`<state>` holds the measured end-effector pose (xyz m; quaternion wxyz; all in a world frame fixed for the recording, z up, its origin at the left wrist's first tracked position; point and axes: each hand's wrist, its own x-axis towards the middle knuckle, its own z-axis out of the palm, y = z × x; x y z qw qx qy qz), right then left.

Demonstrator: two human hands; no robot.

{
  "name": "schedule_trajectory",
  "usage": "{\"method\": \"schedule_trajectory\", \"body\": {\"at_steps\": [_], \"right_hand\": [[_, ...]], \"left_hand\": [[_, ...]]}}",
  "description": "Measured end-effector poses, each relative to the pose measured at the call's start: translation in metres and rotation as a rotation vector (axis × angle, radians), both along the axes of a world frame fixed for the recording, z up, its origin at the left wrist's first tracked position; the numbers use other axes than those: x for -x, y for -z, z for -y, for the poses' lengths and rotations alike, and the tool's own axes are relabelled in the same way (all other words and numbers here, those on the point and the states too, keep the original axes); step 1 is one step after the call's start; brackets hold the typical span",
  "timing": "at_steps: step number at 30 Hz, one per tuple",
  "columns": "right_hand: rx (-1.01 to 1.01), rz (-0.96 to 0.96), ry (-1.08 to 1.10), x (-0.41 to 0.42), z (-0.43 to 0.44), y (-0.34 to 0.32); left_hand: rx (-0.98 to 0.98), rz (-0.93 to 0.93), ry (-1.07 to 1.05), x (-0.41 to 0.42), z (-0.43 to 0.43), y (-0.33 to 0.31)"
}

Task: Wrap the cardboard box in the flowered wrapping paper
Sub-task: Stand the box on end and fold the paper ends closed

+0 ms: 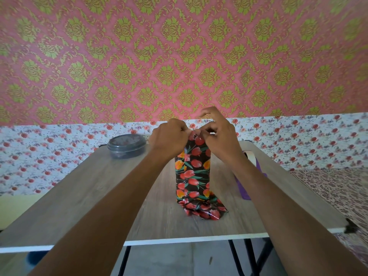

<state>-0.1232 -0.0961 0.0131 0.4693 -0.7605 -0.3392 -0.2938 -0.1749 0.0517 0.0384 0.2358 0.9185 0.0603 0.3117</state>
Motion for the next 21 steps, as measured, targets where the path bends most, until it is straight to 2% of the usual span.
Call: {"method": "schedule_trajectory", "body": {"at_steps": [3,8,9,12,14,17,19,21], "right_hand": [[0.02,-0.022,0.067,0.001,-0.006,-0.004],[-0.018,-0.146,0.082,0.0,-0.008,-0.01],[-0.052,-0.221,0.074,-0.003,-0.006,-0.014],[-0.189,-0.704,0.107,-0.013,-0.008,-0.02],[-0.324,-0.923,0.069,-0.015,-0.015,-0.017],[-0.543,-1.046,-0.07,-0.016,-0.023,-0.005],[-0.557,-1.06,-0.109,-0.016,-0.023,-0.001],[-0.571,-1.063,-0.096,-0.018,-0.021,0.0]], "left_hand": [[0.013,-0.02,-0.032,-0.003,0.002,-0.001],[0.209,-0.017,0.02,-0.007,-0.009,-0.002],[0.241,-0.031,0.028,-0.008,-0.009,-0.004],[0.336,-0.068,0.035,-0.014,-0.01,-0.007],[0.37,-0.072,0.039,-0.018,-0.012,-0.008],[0.348,-0.062,0.069,-0.015,-0.012,-0.011],[0.279,-0.031,0.033,-0.014,-0.008,-0.014],[0.16,-0.042,-0.095,-0.011,-0.002,-0.015]]}}
